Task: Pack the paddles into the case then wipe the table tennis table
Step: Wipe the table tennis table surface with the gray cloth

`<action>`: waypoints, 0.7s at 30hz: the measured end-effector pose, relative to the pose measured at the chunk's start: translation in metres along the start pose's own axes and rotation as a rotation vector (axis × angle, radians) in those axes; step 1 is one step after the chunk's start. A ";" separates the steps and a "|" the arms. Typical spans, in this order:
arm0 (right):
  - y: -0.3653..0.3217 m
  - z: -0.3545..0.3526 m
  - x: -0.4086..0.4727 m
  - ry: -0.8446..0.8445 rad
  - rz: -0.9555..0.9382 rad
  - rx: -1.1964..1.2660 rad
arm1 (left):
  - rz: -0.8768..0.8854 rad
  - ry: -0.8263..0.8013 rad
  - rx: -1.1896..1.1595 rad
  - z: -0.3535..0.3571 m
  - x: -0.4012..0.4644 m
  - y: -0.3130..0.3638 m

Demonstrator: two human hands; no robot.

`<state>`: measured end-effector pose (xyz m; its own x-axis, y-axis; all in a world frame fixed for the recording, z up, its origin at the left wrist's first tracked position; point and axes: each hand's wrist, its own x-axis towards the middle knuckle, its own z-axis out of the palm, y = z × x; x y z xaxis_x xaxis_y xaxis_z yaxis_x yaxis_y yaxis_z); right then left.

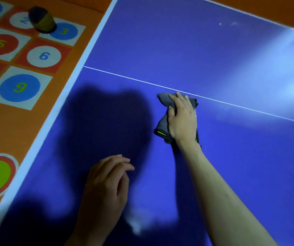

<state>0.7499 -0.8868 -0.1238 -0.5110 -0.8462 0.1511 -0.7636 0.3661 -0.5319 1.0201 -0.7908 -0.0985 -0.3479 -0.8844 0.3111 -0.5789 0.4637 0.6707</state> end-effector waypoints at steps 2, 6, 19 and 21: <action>0.040 -0.024 -0.001 0.012 0.021 -0.008 | 0.011 -0.015 -0.002 0.024 -0.001 0.025; 0.122 -0.076 -0.006 0.041 0.059 -0.015 | 0.030 -0.043 -0.017 0.074 -0.006 0.078; 0.339 -0.221 0.004 0.081 0.228 -0.046 | 0.061 -0.076 0.014 0.179 0.000 0.183; 0.346 -0.223 0.019 0.071 0.237 -0.050 | 0.079 -0.081 0.029 0.182 0.005 0.183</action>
<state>0.3881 -0.6903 -0.1190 -0.7033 -0.7056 0.0864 -0.6369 0.5715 -0.5175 0.7782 -0.7001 -0.0965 -0.4511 -0.8383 0.3063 -0.5676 0.5343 0.6264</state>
